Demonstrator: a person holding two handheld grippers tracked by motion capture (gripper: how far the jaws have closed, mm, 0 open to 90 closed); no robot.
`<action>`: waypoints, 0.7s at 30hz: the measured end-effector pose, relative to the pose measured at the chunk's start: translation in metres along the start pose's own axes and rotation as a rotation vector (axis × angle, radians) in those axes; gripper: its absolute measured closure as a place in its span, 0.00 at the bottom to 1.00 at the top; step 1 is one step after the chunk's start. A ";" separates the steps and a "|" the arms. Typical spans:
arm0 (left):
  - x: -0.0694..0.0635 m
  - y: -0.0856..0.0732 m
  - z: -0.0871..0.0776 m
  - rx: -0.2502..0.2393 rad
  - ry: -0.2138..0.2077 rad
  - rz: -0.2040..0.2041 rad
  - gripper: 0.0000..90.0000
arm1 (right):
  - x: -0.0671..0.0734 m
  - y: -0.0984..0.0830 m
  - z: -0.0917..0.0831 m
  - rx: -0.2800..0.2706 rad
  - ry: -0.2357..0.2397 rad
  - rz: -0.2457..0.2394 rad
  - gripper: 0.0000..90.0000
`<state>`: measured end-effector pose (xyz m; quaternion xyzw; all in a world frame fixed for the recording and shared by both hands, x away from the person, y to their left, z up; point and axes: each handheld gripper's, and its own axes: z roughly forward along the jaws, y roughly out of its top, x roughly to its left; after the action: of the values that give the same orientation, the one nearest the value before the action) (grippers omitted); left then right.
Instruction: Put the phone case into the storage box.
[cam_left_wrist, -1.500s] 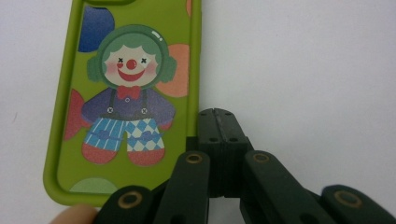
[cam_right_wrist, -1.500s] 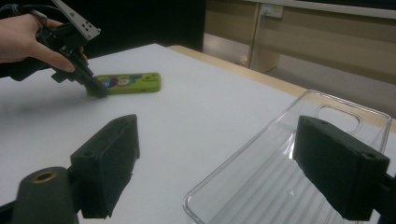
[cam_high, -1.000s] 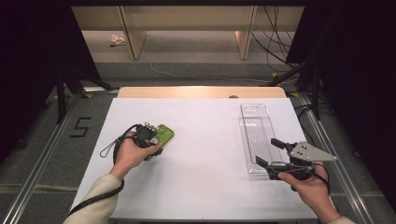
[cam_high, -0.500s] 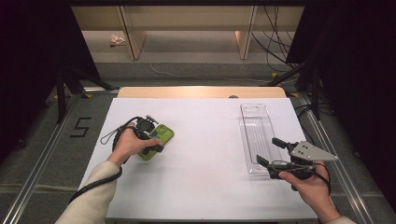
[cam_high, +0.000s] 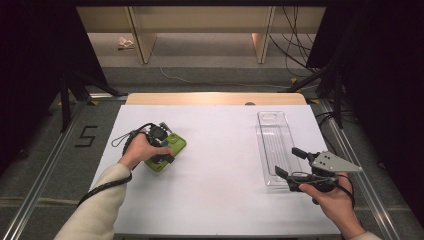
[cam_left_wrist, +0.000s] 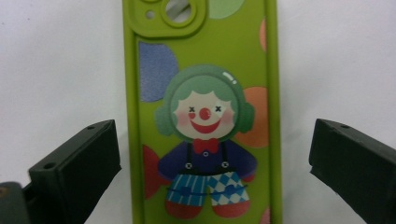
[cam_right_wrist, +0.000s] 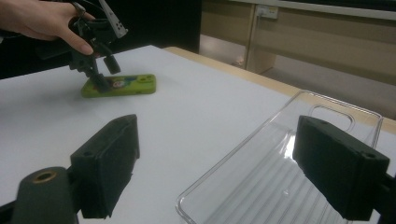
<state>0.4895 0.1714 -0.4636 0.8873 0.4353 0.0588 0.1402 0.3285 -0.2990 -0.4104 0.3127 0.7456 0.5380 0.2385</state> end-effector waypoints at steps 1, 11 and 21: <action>0.001 0.000 0.001 0.004 -0.002 -0.004 0.02 | 0.000 0.000 0.000 0.000 0.000 0.001 0.18; 0.004 0.004 0.005 0.046 0.006 0.010 0.02 | 0.000 0.000 0.001 0.000 0.002 -0.002 0.18; 0.005 0.007 0.011 0.075 0.007 0.021 0.03 | 0.000 0.000 0.001 0.002 0.003 -0.002 0.18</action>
<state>0.5000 0.1694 -0.4723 0.8962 0.4285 0.0471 0.1047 0.3290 -0.2983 -0.4109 0.3113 0.7469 0.5374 0.2376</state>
